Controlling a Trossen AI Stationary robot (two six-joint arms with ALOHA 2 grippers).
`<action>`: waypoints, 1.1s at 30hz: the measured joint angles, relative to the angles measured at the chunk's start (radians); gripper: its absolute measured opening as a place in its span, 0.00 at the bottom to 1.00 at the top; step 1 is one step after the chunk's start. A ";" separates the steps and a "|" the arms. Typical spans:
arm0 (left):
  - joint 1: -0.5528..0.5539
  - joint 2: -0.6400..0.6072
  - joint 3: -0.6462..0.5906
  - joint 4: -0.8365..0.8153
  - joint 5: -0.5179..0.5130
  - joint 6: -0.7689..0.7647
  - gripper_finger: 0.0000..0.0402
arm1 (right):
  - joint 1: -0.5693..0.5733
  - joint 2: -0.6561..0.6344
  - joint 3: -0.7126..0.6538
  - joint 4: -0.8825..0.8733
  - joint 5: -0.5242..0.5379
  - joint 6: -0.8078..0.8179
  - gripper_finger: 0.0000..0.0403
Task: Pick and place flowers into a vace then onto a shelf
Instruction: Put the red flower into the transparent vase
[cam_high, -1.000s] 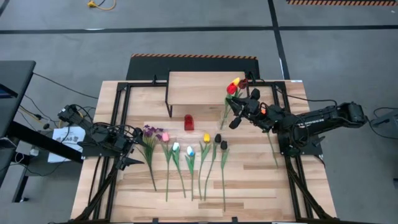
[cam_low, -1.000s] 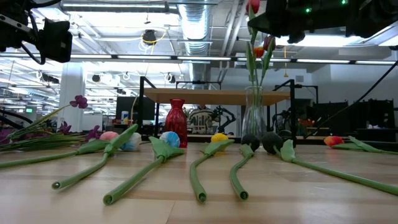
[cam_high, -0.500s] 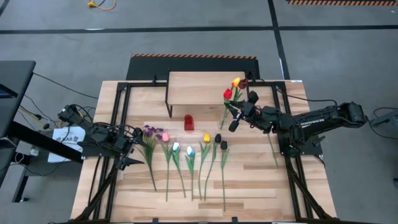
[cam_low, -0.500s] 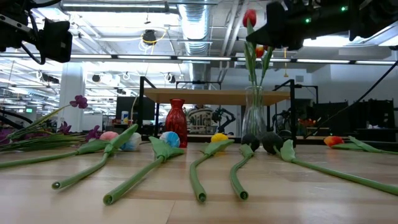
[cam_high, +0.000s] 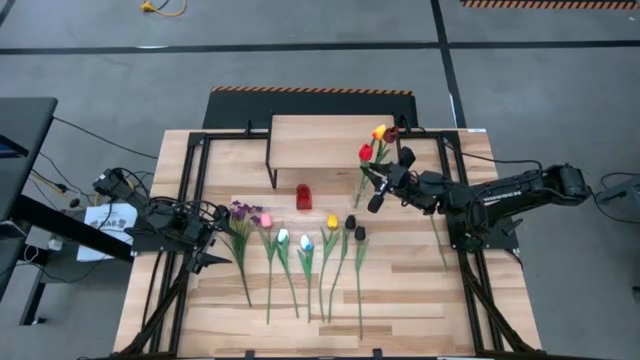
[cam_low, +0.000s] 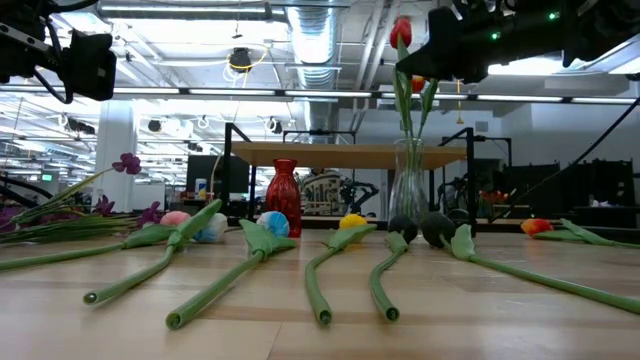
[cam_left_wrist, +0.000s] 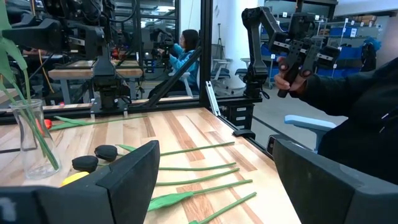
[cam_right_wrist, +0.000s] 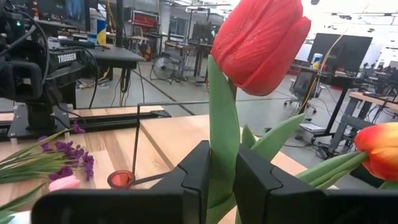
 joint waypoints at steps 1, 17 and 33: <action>0.000 0.000 0.000 0.000 0.000 0.000 0.75 | 0.000 0.000 0.000 -0.002 0.000 0.000 0.13; 0.000 0.000 0.000 0.000 0.000 0.000 0.75 | 0.000 0.000 0.000 -0.039 0.000 0.009 0.13; 0.000 0.000 0.000 0.000 0.000 0.000 0.75 | 0.004 0.000 0.000 -0.073 0.000 0.019 0.24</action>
